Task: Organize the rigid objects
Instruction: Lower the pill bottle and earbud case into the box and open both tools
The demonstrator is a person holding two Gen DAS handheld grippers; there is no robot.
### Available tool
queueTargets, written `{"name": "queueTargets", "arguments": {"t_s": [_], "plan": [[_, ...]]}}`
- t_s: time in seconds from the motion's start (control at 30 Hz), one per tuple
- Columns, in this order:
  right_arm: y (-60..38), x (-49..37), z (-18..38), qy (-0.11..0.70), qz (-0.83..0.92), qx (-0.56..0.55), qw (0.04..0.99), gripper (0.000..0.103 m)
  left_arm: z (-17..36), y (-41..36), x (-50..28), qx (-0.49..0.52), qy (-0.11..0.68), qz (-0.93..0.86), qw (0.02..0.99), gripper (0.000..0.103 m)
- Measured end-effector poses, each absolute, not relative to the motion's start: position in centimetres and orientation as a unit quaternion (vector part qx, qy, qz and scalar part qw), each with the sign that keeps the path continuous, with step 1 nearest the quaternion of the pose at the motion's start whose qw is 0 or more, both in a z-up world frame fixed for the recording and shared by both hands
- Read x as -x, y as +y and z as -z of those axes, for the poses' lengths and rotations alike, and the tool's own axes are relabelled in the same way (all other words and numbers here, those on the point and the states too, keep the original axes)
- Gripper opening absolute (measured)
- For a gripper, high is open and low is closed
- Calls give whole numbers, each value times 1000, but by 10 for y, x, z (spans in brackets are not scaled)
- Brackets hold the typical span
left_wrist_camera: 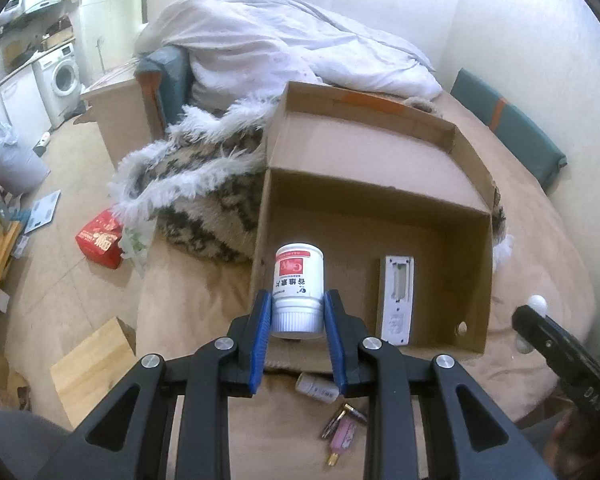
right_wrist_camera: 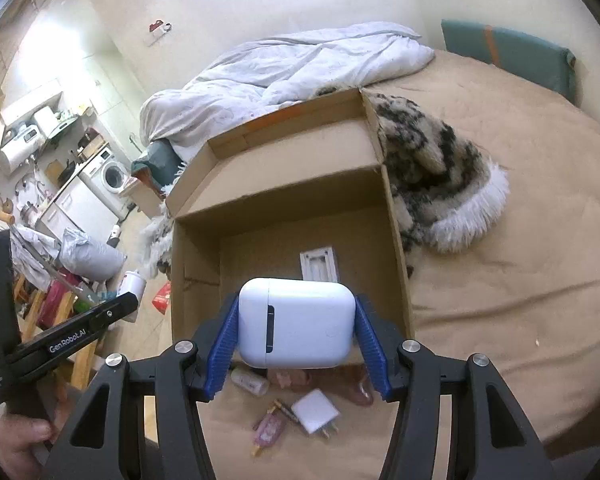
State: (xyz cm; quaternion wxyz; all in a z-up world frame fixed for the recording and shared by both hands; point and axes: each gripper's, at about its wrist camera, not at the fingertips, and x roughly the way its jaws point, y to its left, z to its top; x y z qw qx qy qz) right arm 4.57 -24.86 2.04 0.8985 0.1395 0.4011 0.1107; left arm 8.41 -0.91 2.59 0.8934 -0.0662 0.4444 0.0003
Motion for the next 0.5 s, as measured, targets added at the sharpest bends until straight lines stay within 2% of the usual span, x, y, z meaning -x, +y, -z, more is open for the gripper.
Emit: {"name": "queueTargets", "arguments": {"t_s": [0.5], "plan": [[-232, -127, -21, 408, -133, -115, 896, 59, 5, -24, -150, 22, 459, 12, 888, 24]]}}
